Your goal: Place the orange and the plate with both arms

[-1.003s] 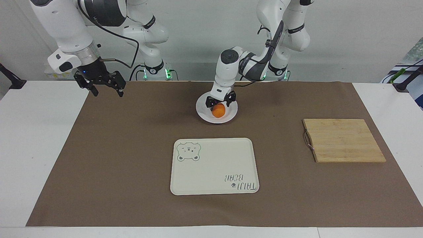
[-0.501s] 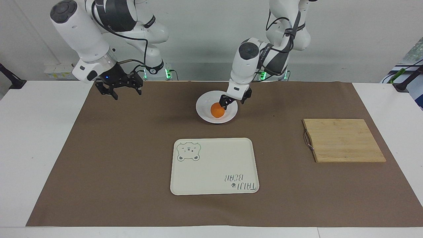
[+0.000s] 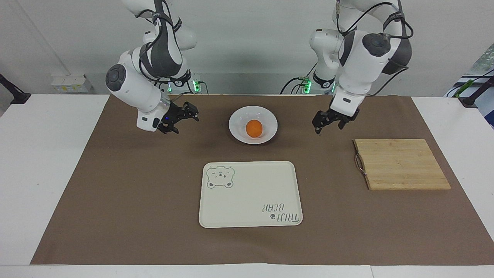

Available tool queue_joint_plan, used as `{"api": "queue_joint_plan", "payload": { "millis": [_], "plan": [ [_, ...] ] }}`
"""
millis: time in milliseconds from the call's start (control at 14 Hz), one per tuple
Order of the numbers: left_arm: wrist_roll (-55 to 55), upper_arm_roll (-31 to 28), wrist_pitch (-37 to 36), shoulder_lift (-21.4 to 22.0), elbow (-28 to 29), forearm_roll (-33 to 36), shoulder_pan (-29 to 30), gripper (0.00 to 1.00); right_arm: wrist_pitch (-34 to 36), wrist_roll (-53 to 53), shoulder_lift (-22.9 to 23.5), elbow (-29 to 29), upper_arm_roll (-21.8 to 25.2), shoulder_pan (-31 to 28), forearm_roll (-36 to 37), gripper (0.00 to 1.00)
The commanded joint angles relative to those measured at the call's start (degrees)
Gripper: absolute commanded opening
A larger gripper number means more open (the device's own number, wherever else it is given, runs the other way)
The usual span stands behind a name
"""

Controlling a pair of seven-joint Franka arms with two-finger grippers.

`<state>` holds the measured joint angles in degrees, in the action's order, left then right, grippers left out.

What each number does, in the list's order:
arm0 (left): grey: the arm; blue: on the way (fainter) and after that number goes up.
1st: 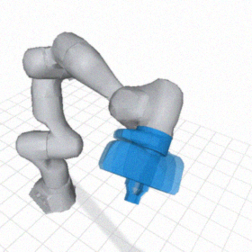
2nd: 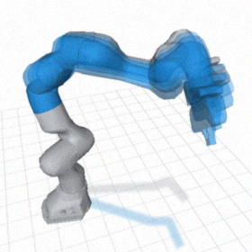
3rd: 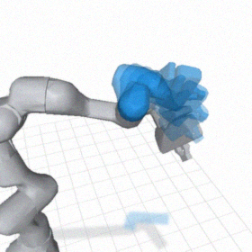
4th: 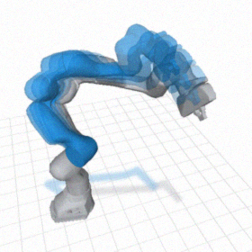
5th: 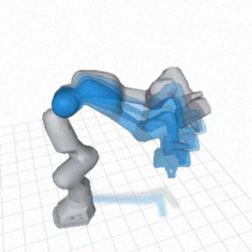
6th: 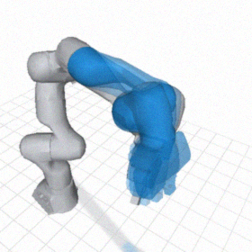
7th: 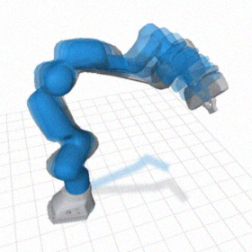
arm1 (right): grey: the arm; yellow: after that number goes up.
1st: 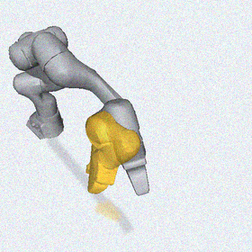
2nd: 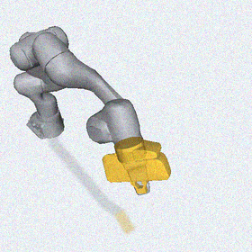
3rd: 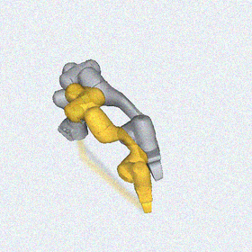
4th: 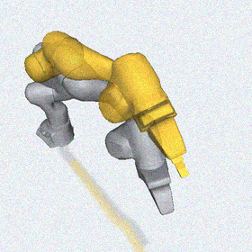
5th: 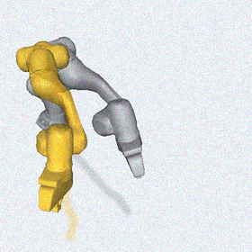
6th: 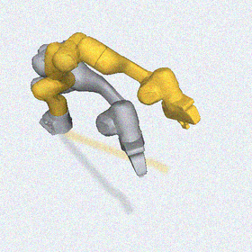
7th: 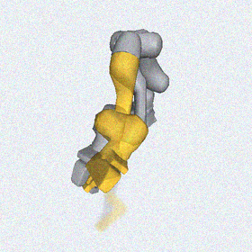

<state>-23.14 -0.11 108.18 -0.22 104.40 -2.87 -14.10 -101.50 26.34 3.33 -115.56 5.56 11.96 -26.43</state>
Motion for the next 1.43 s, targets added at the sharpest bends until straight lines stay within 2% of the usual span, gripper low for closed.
{"api": "queue_joint_plan", "payload": {
  "millis": [0, 215, 430, 788, 860, 1003, 1361],
  "plan": [
    [10.8, 0.8, -1.9, -1.2, -3.9, 1.2, 7.2, 1.0, -0.9, 4.9, 1.5, -3.7, 0.1, 0.3, -7.9, 1.0],
    [20.2, 0.8, -3.8, -0.7, -5.8, 1.9, 13.1, 1.0, -1.2, 5.1, 4.9, -5.5, 0.1, 2.2, -15.2, 1.0],
    [20.2, 0.7, -15.2, -0.3, -14.1, 2.1, 15.8, 1.0, -6.3, 4.4, 5.6, -8.0, 0.1, 5.6, -19.3, 1.0],
    [22.0, 0.7, -28.2, 0.6, -21.2, 4.8, 15.5, 1.0, -12.1, 3.0, 6.5, -11.4, 0.1, 10.0, -25.0, 0.66],
    [23.4, 0.6, -29.2, 0.9, -21.2, 4.5, 15.8, 1.0, -12.4, 2.4, 6.9, -11.6, 0.0, 10.4, -25.2, 0.63],
    [25.4, 0.6, -29.3, 5.2, -17.7, 3.9, 15.9, 1.0, -14.5, 2.2, 7.1, -12.8, 0.1, 12.1, -25.3, 0.62],
    [24.6, 1.1, -28.7, 5.5, -17.4, 3.9, 15.1, 1.0, -17.0, 0.6, 7.1, -15.1, 0.0, 14.1, -25.4, 0.57]
  ]
}}
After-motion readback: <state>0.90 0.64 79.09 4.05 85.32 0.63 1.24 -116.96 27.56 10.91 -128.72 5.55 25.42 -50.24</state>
